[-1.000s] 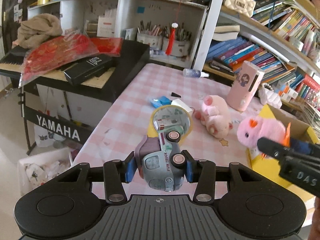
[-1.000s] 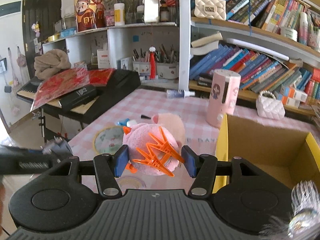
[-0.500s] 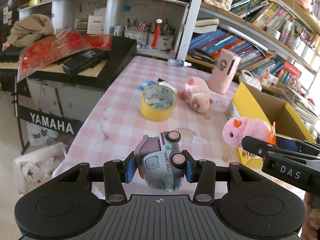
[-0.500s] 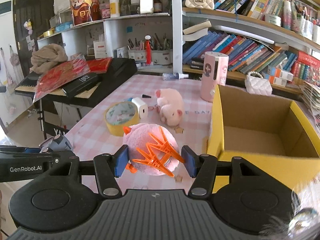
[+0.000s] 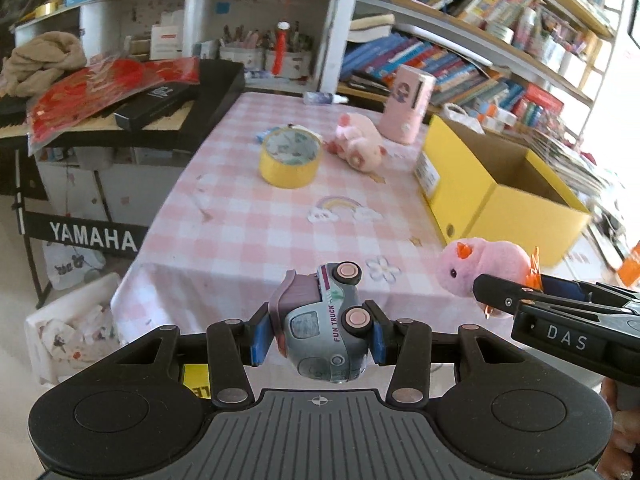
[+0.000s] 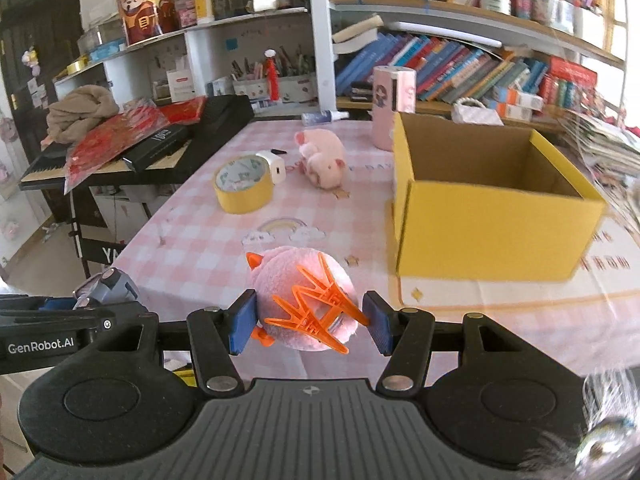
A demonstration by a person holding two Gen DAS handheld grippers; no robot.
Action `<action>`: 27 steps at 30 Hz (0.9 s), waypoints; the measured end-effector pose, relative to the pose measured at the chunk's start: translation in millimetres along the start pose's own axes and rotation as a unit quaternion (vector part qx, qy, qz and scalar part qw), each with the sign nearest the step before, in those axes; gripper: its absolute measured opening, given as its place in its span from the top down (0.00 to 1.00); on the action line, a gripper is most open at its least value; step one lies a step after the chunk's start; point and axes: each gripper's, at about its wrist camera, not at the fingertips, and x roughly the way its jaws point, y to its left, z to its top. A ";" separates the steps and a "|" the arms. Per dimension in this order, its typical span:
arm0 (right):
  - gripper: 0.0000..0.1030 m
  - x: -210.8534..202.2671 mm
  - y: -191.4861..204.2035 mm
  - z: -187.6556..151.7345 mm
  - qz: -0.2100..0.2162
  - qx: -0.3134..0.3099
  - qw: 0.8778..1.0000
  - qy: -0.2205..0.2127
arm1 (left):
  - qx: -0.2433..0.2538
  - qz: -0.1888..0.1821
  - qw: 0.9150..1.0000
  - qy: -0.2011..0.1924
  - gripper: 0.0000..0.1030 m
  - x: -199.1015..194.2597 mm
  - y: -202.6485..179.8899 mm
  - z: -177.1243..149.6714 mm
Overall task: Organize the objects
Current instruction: 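Carry the chick and truck over the yellow box with both tools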
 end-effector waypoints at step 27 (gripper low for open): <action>0.47 -79.4 -70.5 -66.6 -0.127 0.117 0.985 0.003 | 0.131 -0.117 0.984 0.026 0.56 -3.5 -93.1 -31.3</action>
